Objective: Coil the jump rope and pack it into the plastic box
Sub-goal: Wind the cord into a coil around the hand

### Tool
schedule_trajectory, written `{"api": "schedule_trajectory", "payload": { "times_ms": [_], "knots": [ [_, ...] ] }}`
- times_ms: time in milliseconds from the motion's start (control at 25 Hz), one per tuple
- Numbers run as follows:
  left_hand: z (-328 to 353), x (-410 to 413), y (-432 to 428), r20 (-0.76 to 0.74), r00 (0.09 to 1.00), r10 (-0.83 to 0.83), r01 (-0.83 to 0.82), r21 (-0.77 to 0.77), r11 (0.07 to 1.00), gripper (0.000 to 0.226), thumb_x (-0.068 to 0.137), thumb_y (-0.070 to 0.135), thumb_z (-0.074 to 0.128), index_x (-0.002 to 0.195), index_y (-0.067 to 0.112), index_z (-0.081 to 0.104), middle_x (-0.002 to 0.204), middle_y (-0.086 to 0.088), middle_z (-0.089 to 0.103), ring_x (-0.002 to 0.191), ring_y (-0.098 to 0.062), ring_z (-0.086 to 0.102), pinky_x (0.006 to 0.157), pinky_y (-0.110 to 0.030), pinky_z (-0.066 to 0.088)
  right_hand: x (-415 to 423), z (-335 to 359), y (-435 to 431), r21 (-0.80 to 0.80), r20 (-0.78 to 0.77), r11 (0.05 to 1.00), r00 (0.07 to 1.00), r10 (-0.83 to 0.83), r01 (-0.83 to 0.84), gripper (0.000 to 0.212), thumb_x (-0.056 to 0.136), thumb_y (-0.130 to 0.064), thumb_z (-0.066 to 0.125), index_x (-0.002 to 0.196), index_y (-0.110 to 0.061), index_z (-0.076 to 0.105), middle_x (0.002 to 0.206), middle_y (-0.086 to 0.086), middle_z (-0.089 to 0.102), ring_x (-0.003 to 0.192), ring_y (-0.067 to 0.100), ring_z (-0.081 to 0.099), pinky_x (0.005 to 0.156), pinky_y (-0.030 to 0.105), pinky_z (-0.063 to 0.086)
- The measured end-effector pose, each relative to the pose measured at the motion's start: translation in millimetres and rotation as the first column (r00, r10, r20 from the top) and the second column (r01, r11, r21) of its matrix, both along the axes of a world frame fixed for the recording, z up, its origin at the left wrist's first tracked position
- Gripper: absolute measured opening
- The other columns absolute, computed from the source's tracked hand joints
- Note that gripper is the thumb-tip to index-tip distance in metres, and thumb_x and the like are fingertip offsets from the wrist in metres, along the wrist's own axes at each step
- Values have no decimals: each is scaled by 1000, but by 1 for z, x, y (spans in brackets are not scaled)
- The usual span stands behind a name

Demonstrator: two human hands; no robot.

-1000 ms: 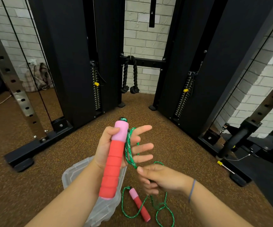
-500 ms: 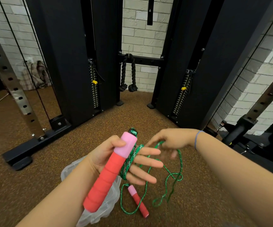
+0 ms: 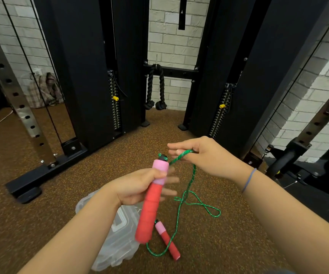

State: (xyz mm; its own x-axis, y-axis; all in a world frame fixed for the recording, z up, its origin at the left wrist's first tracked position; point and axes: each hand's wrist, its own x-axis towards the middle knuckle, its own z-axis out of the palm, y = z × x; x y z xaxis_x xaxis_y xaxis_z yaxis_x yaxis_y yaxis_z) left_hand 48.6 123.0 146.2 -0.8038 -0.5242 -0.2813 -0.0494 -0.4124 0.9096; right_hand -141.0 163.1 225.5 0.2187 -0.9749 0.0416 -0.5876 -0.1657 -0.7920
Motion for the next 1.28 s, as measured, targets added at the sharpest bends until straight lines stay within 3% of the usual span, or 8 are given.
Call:
{"api": "schedule_trajectory", "payload": {
  "times_ms": [80, 200, 360, 680, 800, 960, 1120, 1280],
  "knots": [
    [0, 0, -3, -30, 987, 155, -158, -136, 978, 67, 86, 30, 59, 146, 17, 31, 141, 0, 51, 113, -18, 61, 91, -27, 47, 5, -4, 4, 29, -8, 997, 997, -71, 72, 31, 91, -6, 55, 116, -21, 66, 110, 2, 72, 99, 6, 68, 91, 28, 54],
    [0, 2, -6, -196, 931, 308, -343, -186, 921, 85, 74, 33, 67, 147, 22, 27, 147, 1, 42, 123, -17, 55, 100, -28, 41, 11, -11, 10, 270, 239, 963, 967, -89, 22, 25, 93, -5, 53, 112, -15, 66, 102, 8, 72, 88, 6, 70, 84, 22, 55],
    [6, 5, -7, -425, 823, 376, -424, -20, 906, 104, 48, 51, 84, 139, 23, 42, 142, -3, 51, 126, -19, 54, 109, -36, 38, 13, -17, 12, 442, 463, 871, 886, -16, -215, 23, 92, -13, 52, 111, -16, 66, 99, 8, 75, 86, 15, 73, 82, 27, 53],
    [15, 13, -9, -781, 579, 233, -40, 258, 965, 75, 90, 50, 39, 150, 10, 17, 149, -21, 38, 143, -37, 25, 117, -49, 9, 14, -33, 19, 444, 666, 752, 741, 87, -488, 41, 82, -49, 47, 108, -29, 70, 99, 6, 75, 88, 19, 73, 55, 22, 58],
    [17, 10, -12, -775, 590, 225, 15, 289, 957, 73, 88, 48, 39, 147, 8, 23, 114, -7, 70, 137, -31, 40, 116, -50, 11, 19, -49, 21, 441, 674, 721, 728, 127, -534, 43, 80, -57, 46, 102, -30, 72, 94, 3, 76, 81, 16, 74, 38, 16, 49],
    [18, 5, -8, -770, 605, 202, 85, 315, 945, 78, 88, 44, 47, 147, 0, 20, 77, -5, 70, 121, -33, 58, 112, -56, 24, 26, -72, 19, 435, 669, 695, 722, 176, -573, 37, 79, -57, 55, 88, -25, 71, 85, 2, 76, 72, 14, 74, 28, 12, 30],
    [16, 1, -4, -791, 599, 125, 187, 290, 939, 78, 89, 44, 47, 147, 2, 16, 137, -20, 55, 122, -43, 54, 109, -57, 30, 22, -86, 14, 420, 686, 647, 690, 232, -636, 33, 83, -53, 55, 83, -23, 68, 80, 0, 76, 70, 11, 73, 33, 12, 37],
    [22, 6, -7, -738, 675, -25, 273, 217, 937, 79, 88, 46, 48, 150, 6, 17, 151, -22, 36, 132, -48, 39, 109, -58, 29, 12, -90, 9, 531, 590, 581, 761, 268, -617, 21, 87, -39, 57, 90, -22, 69, 85, -4, 76, 71, 8, 72, 44, 12, 48]
  ]
}}
